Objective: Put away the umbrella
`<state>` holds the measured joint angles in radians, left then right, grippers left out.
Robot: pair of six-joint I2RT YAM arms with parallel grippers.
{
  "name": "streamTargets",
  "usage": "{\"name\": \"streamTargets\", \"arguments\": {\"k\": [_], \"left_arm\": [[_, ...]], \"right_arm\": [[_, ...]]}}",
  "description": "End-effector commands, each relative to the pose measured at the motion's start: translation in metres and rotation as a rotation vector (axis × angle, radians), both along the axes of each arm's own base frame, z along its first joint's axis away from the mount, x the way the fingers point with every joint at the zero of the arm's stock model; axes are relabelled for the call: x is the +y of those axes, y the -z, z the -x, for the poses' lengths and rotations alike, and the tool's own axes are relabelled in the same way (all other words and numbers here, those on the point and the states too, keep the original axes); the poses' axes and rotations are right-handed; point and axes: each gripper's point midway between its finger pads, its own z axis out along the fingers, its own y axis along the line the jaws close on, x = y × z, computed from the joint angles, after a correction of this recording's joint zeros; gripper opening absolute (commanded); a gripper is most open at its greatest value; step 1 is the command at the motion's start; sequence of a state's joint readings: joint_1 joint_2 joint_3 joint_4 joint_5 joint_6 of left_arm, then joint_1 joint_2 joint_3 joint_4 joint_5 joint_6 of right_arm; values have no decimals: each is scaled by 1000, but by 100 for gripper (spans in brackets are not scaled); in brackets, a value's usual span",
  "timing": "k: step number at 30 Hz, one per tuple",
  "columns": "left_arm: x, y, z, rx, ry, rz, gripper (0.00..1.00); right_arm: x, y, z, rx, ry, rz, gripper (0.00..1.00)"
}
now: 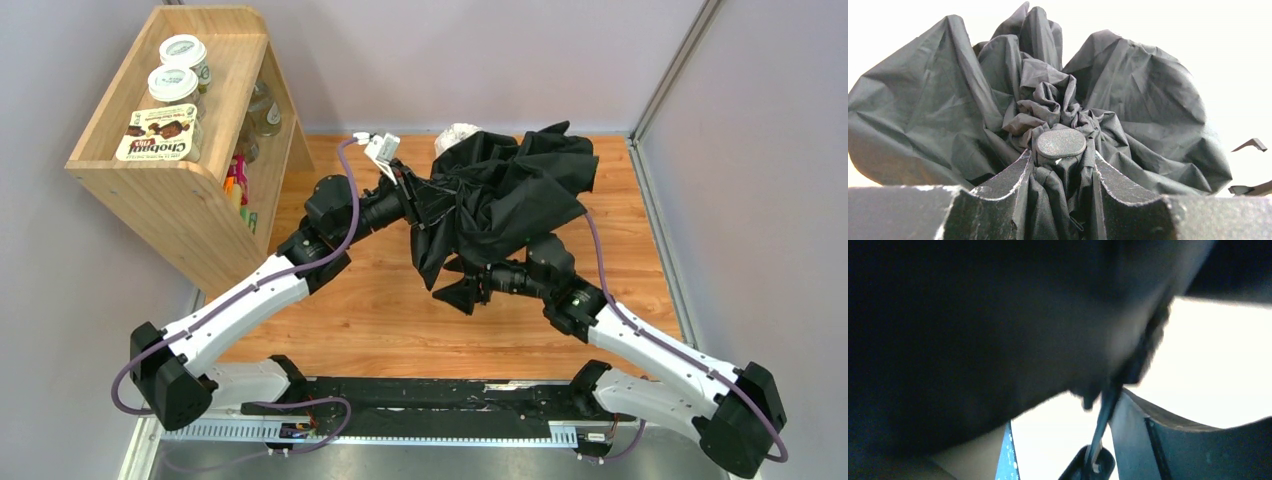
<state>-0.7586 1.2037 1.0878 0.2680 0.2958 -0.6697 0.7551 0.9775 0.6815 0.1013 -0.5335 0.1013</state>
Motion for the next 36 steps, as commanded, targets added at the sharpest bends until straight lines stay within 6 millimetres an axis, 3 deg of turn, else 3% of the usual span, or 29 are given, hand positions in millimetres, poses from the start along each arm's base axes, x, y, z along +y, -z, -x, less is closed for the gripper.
{"name": "streamTargets", "arguments": {"k": [1, 2, 3, 6, 9, 11, 15, 16, 19, 21, 22, 25, 27, 29, 32, 36], "left_arm": [[34, -40, 6, -157, -112, 18, 0], [39, -40, 3, -161, -141, 10, 0], [47, -41, 6, -181, -159, -7, 0], [69, -47, 10, -216, -222, -16, 0], [85, -43, 13, -226, -258, -41, 0], [90, -40, 19, -248, -246, -67, 0], [90, -31, 41, -358, -158, -110, 0], [94, -39, 53, -420, -136, -90, 0], [94, -32, 62, -458, -97, -125, 0], [97, -28, 58, -440, -117, -161, 0], [97, -26, 58, -431, -118, -164, 0], [102, -27, 52, -398, -168, -139, 0], [107, -29, 47, -390, -216, -113, 0], [114, -28, 40, -377, -276, -93, 0], [122, -25, 30, -358, -345, -85, 0], [128, -23, 22, -337, -403, -60, 0]], "right_arm": [[-17, 16, 4, 106, 131, -58, 84], [-24, 27, 7, 145, 162, -55, 94], [-31, 37, 8, 191, 206, -54, 96], [-57, 66, 17, 294, 316, -15, 99], [-90, 81, 18, 348, 482, 4, 98], [-98, 56, 20, 305, 495, -66, 97], [-116, -38, 28, 85, 479, -241, 95], [-118, -52, 31, 28, 459, -228, 91], [-119, -85, 36, -65, 410, -139, 80], [-109, -100, 48, -86, 311, -105, 82], [-104, -104, 51, -77, 271, -88, 88], [-83, -99, 55, 53, 190, -41, 90], [-81, -90, 39, 206, 311, -98, 94], [-73, -71, 31, 477, 404, -232, 99], [-53, -98, 34, 589, 273, -533, 100], [-44, -110, 24, 643, 225, -701, 100]]}}
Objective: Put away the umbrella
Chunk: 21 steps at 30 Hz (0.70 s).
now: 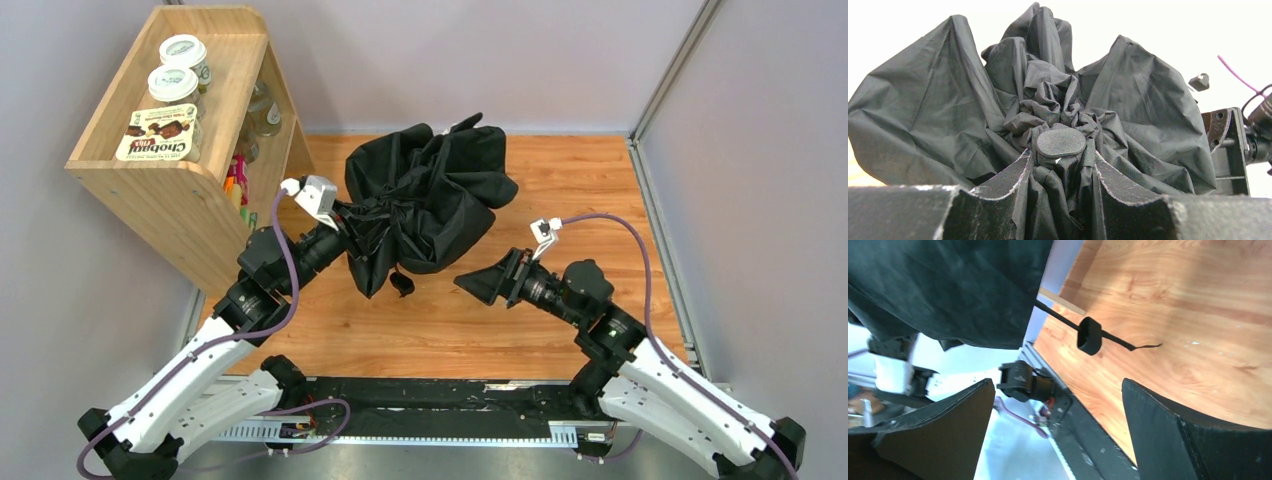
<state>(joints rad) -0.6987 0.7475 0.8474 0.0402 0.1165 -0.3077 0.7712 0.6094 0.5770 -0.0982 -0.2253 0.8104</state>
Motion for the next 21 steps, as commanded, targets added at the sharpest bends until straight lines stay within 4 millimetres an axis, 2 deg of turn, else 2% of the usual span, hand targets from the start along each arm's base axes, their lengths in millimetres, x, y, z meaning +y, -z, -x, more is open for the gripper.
{"name": "streamTargets", "arguments": {"k": [1, 4, 7, 12, 17, 19, 20, 21], "left_arm": [[18, -44, -8, -100, -102, 141, 0], [23, -45, -12, -93, -138, 165, 0], [23, -48, -12, -92, -138, 196, 0], [18, -47, -14, -75, -124, 234, 0], [18, -46, -14, -73, -123, 248, 0], [19, -43, -15, -68, -127, 252, 0], [20, -44, -15, -70, -131, 259, 0], [20, -42, -16, -71, -137, 259, 0]], "right_arm": [[12, -90, -1, -8, -35, -433, 99], [27, -87, -6, -6, -56, -430, 97], [34, -82, -16, -32, -42, -422, 91], [47, -91, -21, -135, -46, -409, 85], [43, -104, -19, -247, -42, -431, 74], [39, -109, -13, -283, -58, -464, 62], [38, -111, -10, -293, -68, -471, 53], [38, -113, -5, -299, -88, -475, 33]]}}
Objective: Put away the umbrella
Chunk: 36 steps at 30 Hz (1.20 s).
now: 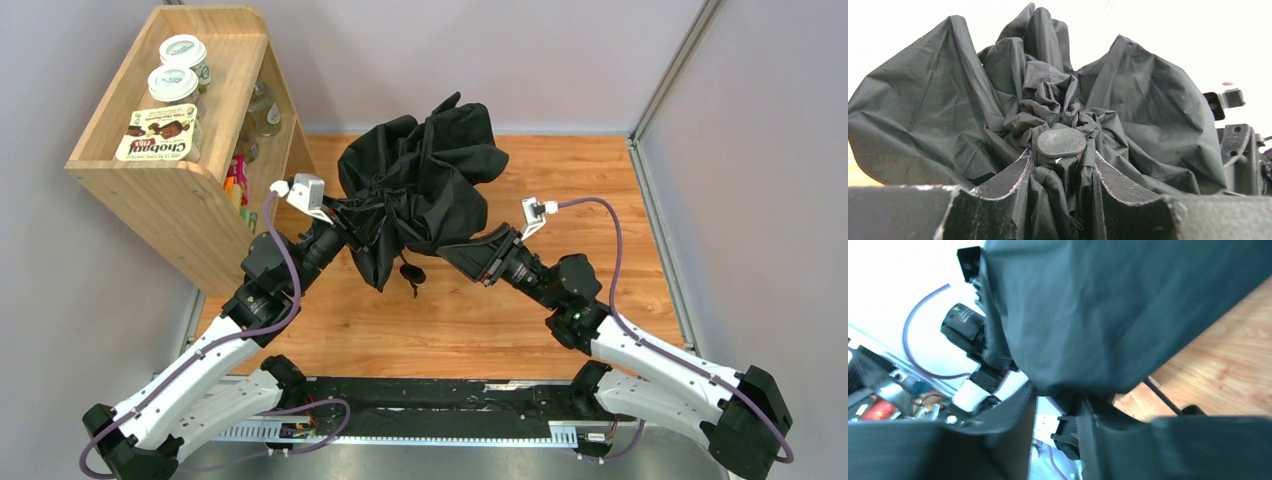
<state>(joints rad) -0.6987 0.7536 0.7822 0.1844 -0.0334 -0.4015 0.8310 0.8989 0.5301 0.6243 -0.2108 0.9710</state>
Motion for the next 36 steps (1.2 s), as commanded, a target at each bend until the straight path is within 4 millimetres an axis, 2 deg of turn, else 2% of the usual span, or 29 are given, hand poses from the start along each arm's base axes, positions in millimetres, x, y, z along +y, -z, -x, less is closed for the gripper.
{"name": "streamTargets", "arguments": {"k": [1, 2, 7, 11, 13, 15, 20, 23, 27, 31, 33, 35, 36], "left_arm": [[9, -37, 3, -99, -24, 117, 0], [11, -34, 0, -92, -46, 113, 0], [17, -28, -15, -103, -124, 80, 0], [21, -27, -25, -83, -172, 118, 0], [20, -30, -27, -69, -173, 161, 0], [17, -30, -29, -57, -164, 189, 0], [7, -37, -23, -54, -96, 243, 0], [6, -37, -21, -47, -82, 266, 0], [7, -36, -20, -67, -82, 266, 0], [8, -33, -21, -70, -88, 275, 0], [8, -35, -19, -73, -79, 284, 0], [7, -37, -16, -69, -65, 301, 0], [7, -39, -15, -64, -57, 315, 0]], "right_arm": [[-11, -46, 18, -162, -21, -113, 14], [-11, -47, 23, -163, -46, -109, 0], [-20, -55, 54, -122, -166, -163, 0], [-16, -62, 88, -152, -338, -183, 0], [-5, -61, 103, -172, -420, -158, 0], [15, -51, 113, -166, -492, -87, 0], [59, -26, 115, -120, -528, 34, 0], [78, -19, 126, -161, -558, 85, 0], [85, -32, 156, -255, -592, 78, 0], [94, -27, 179, -242, -654, 86, 0], [99, -17, 178, -210, -645, 100, 0], [103, 3, 167, -174, -592, 166, 0], [104, 13, 160, -164, -554, 216, 6]]}}
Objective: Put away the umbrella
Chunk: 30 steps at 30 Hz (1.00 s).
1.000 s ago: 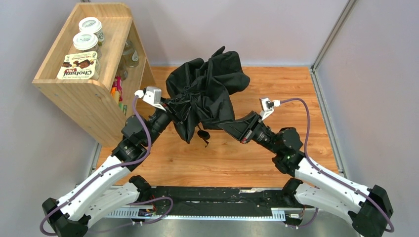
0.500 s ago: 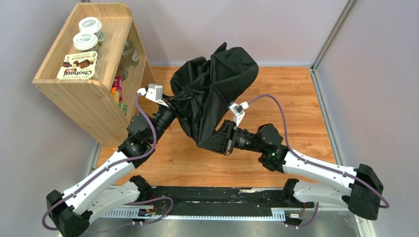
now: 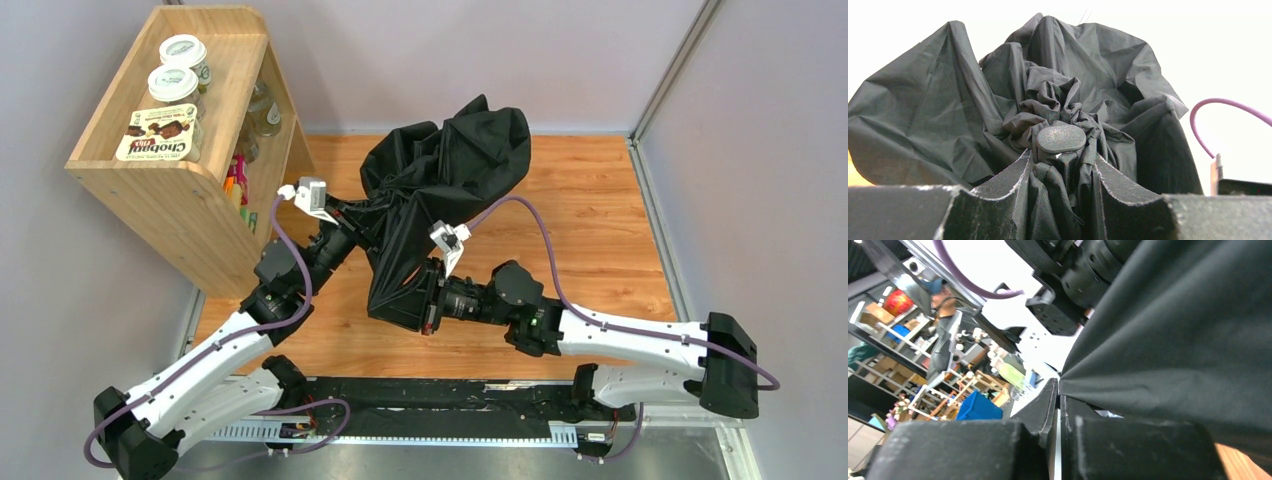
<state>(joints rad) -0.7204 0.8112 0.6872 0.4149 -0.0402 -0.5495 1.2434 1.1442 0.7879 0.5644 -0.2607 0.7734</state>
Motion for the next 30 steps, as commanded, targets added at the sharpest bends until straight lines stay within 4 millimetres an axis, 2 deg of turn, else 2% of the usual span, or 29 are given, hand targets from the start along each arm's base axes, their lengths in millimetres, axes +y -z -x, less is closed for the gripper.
{"name": "streamTargets", "arguments": {"k": [1, 2, 3, 5, 6, 9, 10, 12, 15, 16, 20, 23, 27, 30], "left_arm": [[26, -45, -8, -86, -110, 154, 0], [26, -44, -7, -82, -102, 157, 0], [26, -46, -5, -86, -97, 160, 0], [28, -48, 0, -92, -89, 162, 0], [30, -49, 2, -101, -89, 160, 0], [32, -48, 7, -107, -81, 151, 0], [34, -49, 10, -116, -80, 152, 0], [36, -49, 12, -117, -79, 156, 0], [37, -49, 16, -124, -70, 165, 0], [37, -51, 18, -131, -63, 167, 0], [37, -53, 23, -136, -45, 170, 0], [37, -52, 25, -132, -36, 164, 0], [26, -54, 36, -169, 41, 138, 0], [19, -55, 46, -203, 102, 119, 0]], "right_arm": [[2, 40, 34, -28, -98, 175, 18], [0, 45, 26, -49, -53, 224, 29], [-5, 57, 21, -84, -23, 299, 32], [-19, 70, 19, -172, -17, 393, 45], [-30, 83, 20, -205, -25, 462, 52], [-67, 97, 25, -285, -34, 533, 71], [-82, 93, 23, -304, -2, 533, 79], [-105, 96, 21, -314, 39, 542, 88], [-127, 84, 25, -326, 62, 476, 96], [-132, 80, 19, -322, 105, 464, 98], [-150, 50, -13, -308, 318, 449, 100], [-155, 29, -23, -342, 378, 443, 98], [-170, -4, -61, -424, 575, 529, 80], [-178, -36, -72, -493, 618, 555, 61]]}}
